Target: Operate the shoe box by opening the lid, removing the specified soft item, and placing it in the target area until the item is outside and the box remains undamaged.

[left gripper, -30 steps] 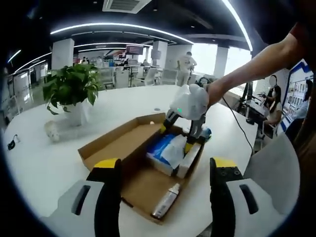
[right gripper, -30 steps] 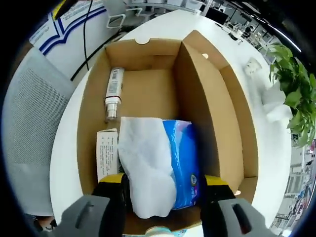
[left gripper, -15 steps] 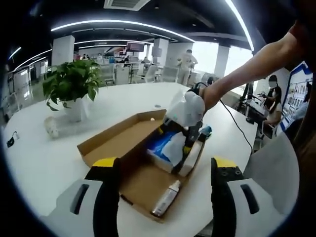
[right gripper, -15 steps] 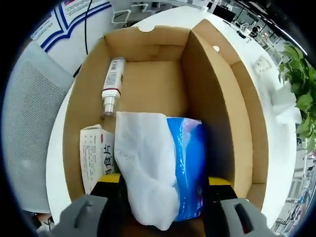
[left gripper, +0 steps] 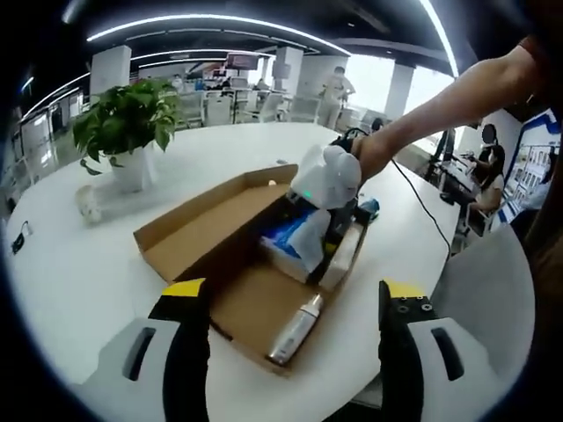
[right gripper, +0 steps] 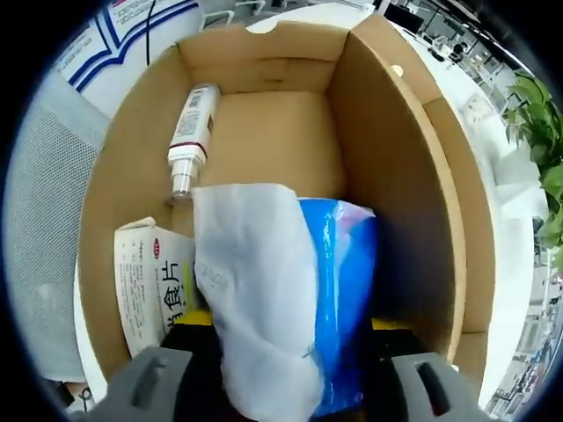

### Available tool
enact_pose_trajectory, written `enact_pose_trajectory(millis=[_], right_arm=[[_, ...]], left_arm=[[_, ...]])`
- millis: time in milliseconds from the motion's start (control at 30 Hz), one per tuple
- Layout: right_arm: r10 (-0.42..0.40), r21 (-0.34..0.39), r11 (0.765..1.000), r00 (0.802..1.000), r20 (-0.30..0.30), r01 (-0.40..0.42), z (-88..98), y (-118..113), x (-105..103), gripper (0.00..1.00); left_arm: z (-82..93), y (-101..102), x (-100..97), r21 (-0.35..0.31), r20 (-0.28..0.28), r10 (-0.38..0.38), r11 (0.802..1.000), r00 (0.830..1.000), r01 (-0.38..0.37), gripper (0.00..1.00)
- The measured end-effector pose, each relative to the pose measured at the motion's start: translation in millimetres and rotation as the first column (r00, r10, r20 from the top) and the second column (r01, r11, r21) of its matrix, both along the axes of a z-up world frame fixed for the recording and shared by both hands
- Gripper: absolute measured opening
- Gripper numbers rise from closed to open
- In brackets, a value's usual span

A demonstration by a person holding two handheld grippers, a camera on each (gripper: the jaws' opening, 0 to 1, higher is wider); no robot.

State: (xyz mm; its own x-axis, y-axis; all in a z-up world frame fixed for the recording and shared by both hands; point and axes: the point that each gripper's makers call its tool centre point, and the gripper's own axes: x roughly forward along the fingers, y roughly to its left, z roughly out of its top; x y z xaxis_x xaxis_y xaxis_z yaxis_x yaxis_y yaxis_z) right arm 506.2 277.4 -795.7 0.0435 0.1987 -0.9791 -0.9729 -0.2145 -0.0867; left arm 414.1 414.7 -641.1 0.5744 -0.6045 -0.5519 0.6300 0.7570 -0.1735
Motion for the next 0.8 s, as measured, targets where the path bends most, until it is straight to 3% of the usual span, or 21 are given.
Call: enact_pose_trajectory(millis=[233, 367, 567, 800], right_arm=[[-0.004, 0.012, 1.0, 1.0, -0.013, 0.004, 0.6, -0.4, -0.6, 0.61], [-0.037, 0.048, 0.998, 0.999, -0.023, 0.038, 3.7, 1.1, -2.3, 0.55], [-0.061, 0.089, 0.994, 0.995, -0.079, 0.068, 14.3, 4.0, -12.5, 0.44], [-0.085, 0.123, 0.988, 0.994, -0.073, 0.093, 29.6, 4.7, -11.0, 0.43]], left_arm=[[-2.7, -0.7, -1.4, -0.001, -0.009, -0.002, 1.0, 1.0, 0.002, 0.79], [-3.3, -0.9, -3.2, 0.0, -0.012, -0.002, 1.0, 1.0, 0.002, 0.79], [-3.6, 3.7, -6.8, 0.002, -0.019, 0.009, 1.0, 1.0, -0.009, 0.78], [1.8, 8.2, -7.5, -0.005, -0.011, 0.026, 1.0, 1.0, -0.026, 0.77]])
